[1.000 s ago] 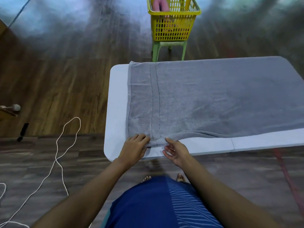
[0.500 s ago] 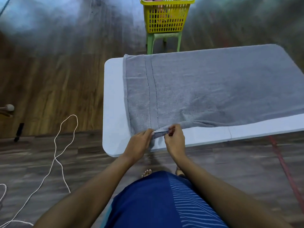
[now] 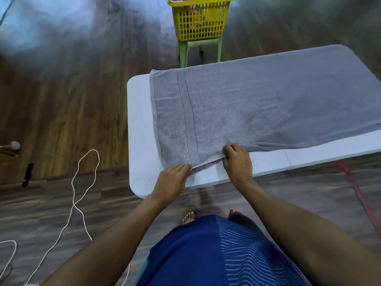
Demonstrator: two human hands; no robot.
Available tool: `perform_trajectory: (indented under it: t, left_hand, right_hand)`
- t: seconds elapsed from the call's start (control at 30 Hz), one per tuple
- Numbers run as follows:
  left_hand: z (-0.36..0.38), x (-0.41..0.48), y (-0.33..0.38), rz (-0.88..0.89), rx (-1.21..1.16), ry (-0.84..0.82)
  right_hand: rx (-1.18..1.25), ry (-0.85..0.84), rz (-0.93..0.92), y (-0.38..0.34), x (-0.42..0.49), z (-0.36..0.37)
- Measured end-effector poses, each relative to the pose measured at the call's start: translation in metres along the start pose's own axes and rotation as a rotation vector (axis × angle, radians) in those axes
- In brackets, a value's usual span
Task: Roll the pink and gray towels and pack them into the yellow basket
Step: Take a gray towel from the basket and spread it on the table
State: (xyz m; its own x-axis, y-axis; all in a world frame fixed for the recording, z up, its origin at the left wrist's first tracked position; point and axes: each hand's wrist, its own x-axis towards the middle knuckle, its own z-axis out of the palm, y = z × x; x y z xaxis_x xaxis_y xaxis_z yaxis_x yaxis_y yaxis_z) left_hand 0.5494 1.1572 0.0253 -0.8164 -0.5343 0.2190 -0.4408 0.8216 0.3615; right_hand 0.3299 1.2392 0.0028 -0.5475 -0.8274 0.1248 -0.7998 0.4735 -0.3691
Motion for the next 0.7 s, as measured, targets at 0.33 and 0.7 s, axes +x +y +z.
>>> perform_trajectory:
  t: [0.33,0.7]
  left_hand:
    - [0.025,0.005,0.035,-0.259,-0.178,0.034]
    - [0.018,0.002,0.077,-0.369,-0.004,0.085]
  right_hand:
    - [0.315,-0.218,-0.158,0.051,-0.031,-0.02]
    - [0.377,-0.403,-0.341,-0.006,-0.019,-0.022]
